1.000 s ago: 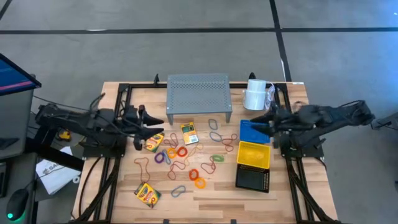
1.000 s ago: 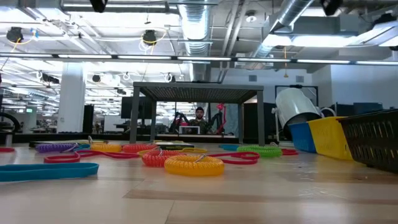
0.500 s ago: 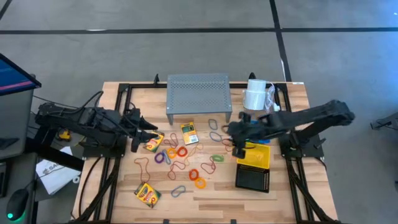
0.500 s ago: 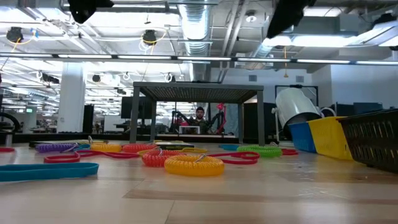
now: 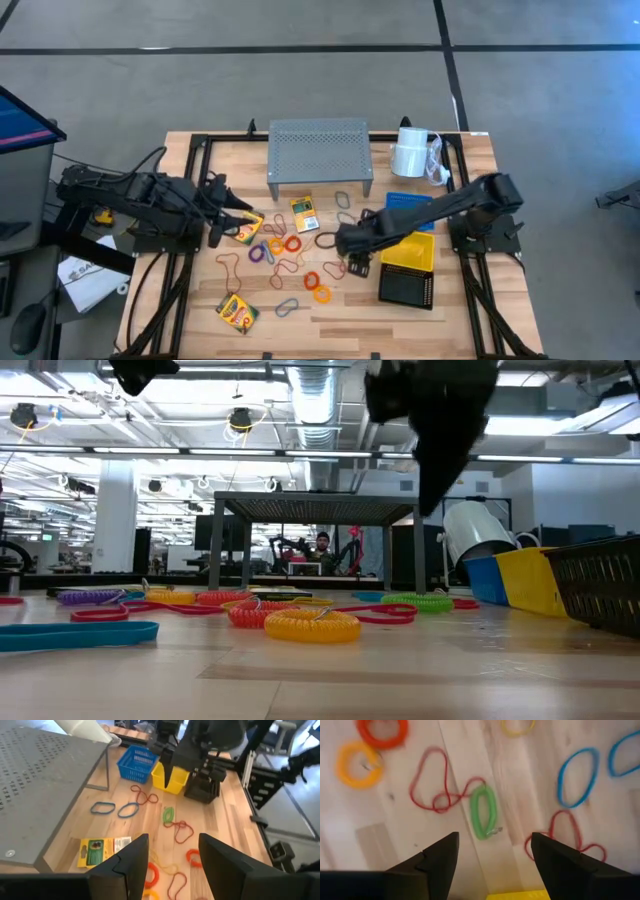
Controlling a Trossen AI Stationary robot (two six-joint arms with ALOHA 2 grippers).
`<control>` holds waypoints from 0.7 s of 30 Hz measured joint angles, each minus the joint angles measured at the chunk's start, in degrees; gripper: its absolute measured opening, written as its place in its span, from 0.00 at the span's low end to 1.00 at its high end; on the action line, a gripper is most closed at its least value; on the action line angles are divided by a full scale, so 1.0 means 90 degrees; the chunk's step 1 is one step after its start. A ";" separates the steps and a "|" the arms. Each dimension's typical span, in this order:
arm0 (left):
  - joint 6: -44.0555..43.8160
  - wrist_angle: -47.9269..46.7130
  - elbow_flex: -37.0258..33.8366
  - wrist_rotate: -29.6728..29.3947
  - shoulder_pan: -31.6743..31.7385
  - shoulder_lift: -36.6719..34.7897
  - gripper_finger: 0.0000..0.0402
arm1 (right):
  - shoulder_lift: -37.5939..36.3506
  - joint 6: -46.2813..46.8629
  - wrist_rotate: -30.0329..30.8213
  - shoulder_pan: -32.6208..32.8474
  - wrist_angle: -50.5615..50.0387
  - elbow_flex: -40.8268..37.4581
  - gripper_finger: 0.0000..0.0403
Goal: Pick & Place Office Desk Supplies
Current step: Put the green spring keychain into the blue basket
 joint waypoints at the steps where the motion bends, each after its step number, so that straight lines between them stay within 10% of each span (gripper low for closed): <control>1: 0.0006 -0.0060 0.0000 0.0010 -0.0004 0.0000 0.42 | 0.0092 -0.0002 -0.0009 0.0000 -0.0014 -0.0007 0.60; 21: 0.0019 -0.0479 0.0000 0.0008 -0.0002 0.0000 0.42 | 0.1432 -0.0175 -0.0225 -0.0038 0.0606 -0.0014 0.56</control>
